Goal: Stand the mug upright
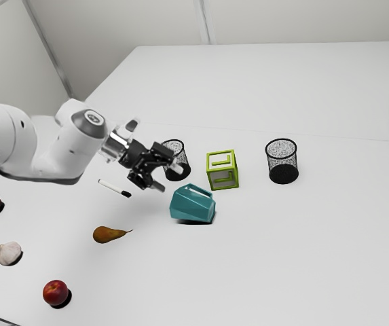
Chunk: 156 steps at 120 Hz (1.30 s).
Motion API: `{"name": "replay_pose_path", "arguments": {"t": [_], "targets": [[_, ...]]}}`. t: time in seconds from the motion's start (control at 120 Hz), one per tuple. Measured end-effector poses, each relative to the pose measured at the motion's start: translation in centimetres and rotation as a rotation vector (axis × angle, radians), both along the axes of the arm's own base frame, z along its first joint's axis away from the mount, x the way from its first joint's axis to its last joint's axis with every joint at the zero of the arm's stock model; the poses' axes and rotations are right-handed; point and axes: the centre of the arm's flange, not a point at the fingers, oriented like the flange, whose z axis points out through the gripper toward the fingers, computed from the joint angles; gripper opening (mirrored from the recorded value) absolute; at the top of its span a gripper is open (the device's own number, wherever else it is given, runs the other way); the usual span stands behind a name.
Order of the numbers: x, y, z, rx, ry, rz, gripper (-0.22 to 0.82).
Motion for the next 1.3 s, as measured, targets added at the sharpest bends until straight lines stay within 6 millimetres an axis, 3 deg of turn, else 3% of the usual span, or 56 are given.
{"name": "replay_pose_path", "arguments": {"t": [0.333,0.95,1.025,1.183,1.3], "targets": [[-1.1,-0.5,-3.5,-0.110,-0.037,0.051,0.60],[-3.0,-1.4,-6.4,-0.259,-0.152,0.102,0.60],[-3.0,-1.4,-6.4,-0.262,-0.165,0.098,0.50],[-2.9,-1.7,-6.3,-0.265,-0.192,0.084,0.13],[-2.9,-1.7,-6.1,-0.266,-0.209,0.075,-0.03]]}}
